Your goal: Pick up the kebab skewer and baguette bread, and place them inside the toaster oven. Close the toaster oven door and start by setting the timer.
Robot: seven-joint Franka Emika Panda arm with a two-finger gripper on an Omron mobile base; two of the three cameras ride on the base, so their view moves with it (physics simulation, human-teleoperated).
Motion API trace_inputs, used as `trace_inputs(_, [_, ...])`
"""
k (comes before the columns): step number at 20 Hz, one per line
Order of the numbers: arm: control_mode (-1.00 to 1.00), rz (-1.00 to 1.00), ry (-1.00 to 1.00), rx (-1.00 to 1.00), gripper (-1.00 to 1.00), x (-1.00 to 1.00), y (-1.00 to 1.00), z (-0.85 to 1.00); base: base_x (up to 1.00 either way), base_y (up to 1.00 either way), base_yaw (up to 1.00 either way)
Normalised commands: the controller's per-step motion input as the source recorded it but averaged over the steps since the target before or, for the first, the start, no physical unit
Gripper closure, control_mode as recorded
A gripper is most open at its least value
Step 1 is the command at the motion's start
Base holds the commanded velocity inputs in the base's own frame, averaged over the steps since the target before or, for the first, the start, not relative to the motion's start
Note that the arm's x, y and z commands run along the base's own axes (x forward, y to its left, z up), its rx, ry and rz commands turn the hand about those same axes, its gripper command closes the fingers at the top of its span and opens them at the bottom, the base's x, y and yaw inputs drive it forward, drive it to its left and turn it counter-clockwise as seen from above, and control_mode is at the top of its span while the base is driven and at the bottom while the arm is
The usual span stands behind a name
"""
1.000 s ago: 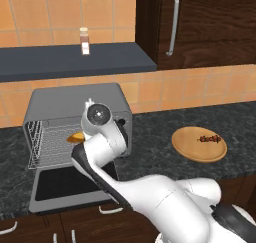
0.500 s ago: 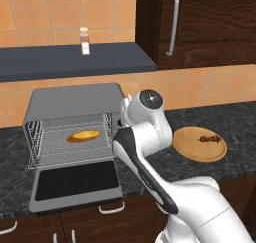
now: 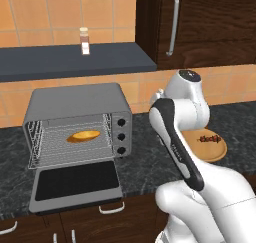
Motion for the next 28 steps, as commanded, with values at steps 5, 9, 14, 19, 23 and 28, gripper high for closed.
trace_inputs(5, [-1.0, -0.01, 0.2, 0.0, -1.0, -0.15, -0.5, 0.0, 0.0, 0.0, 0.0])
trace_inputs(9, [-1.0, 0.0, 0.14, 0.0, -1.0, -0.27, -0.83, 0.0, 0.0, 0.0, 0.0])
trace_inputs(14, [-1.0, 0.0, 0.06, 0.0, -1.0, -0.21, -0.98, -0.01, 0.0, 0.0, 0.0])
trace_inputs(19, [-1.0, 0.0, 0.02, 0.0, -1.0, -0.1, -0.96, -0.05, 0.0, 0.0, 0.0])
trace_inputs(23, [-1.0, -0.05, 0.02, -0.03, -1.0, 0.0, -0.63, -0.01, 0.0, 0.0, 0.0])
trace_inputs(28, [-1.0, -0.12, 0.0, -0.18, -1.0, 0.01, -0.27, -0.3, 0.0, 0.0, 0.0])
